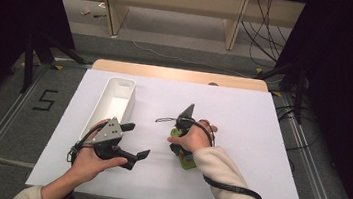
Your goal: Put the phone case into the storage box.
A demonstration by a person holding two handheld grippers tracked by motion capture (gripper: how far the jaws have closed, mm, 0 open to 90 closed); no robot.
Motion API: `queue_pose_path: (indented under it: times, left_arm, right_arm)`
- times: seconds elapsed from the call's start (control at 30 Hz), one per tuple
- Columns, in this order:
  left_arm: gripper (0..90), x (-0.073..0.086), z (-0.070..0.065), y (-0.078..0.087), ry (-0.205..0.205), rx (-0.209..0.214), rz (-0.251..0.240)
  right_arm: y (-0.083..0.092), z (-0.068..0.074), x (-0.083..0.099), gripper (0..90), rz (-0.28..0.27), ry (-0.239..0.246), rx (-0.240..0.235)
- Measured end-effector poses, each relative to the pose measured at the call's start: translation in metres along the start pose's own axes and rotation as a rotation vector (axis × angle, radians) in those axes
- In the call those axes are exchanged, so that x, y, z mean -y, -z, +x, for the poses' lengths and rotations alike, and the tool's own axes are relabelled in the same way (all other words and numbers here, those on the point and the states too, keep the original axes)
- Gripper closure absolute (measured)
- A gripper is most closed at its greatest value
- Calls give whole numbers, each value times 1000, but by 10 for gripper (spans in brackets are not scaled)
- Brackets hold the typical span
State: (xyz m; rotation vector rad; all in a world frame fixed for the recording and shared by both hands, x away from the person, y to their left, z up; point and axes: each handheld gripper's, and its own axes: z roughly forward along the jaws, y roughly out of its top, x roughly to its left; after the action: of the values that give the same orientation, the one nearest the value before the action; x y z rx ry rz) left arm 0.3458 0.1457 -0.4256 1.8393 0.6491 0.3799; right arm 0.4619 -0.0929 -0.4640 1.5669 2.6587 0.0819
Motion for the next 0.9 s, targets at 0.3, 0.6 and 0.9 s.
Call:
queue_pose_path:
  times: [0.3, 0.6, 0.9]
  left_arm:
    - [11, 0, 0, 0, 0, 0, -1]
    - [11, 0, 0, 0, -1, 0, -1]
    - [11, 0, 0, 0, -1, -1, 0]
  right_arm:
    - [0, 0, -1, 140, 8, -8, -4]
    - [0, -1, -1, 146, 8, -8, -5]
    - [0, 0, -1, 152, 11, -12, -2]
